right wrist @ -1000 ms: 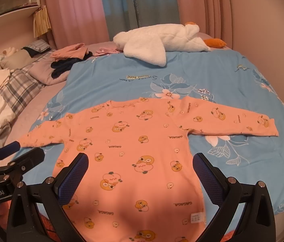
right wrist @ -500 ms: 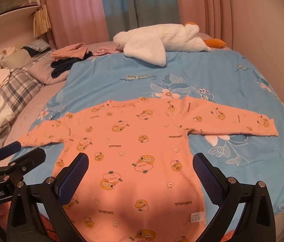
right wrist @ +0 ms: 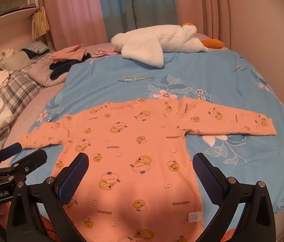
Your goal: Fold small clothes
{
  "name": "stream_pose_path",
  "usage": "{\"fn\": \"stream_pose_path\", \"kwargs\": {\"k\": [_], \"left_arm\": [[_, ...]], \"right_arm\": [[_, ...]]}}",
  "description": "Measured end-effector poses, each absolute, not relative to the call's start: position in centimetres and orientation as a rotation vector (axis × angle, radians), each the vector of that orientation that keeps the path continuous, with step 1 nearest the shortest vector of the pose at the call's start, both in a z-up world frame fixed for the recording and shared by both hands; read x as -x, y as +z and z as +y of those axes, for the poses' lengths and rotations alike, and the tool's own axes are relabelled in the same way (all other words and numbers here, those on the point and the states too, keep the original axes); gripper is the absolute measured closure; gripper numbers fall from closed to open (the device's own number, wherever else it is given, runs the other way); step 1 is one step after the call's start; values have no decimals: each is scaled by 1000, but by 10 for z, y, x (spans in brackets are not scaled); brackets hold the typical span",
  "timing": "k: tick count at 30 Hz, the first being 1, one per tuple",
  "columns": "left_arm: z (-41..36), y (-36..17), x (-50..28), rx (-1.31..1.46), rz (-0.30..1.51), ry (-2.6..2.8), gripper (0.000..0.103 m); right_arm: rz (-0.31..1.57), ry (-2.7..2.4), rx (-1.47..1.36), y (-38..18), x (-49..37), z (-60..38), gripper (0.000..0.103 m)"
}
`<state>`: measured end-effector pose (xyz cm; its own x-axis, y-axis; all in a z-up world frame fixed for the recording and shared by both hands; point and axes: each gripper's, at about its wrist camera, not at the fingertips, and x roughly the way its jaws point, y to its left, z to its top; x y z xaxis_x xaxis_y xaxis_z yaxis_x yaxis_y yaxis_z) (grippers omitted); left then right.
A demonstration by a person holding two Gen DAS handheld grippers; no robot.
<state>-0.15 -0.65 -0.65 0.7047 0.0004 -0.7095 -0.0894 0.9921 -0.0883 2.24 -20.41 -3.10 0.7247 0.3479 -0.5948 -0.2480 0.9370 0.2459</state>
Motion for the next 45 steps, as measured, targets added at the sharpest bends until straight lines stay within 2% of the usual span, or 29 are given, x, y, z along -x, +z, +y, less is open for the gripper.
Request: {"fn": "stream_pose_path", "kwargs": {"k": [45], "left_arm": [[-13, -5, -5, 106, 805, 4, 2]], "right_arm": [[681, 303, -193, -29, -26, -217, 1]]}}
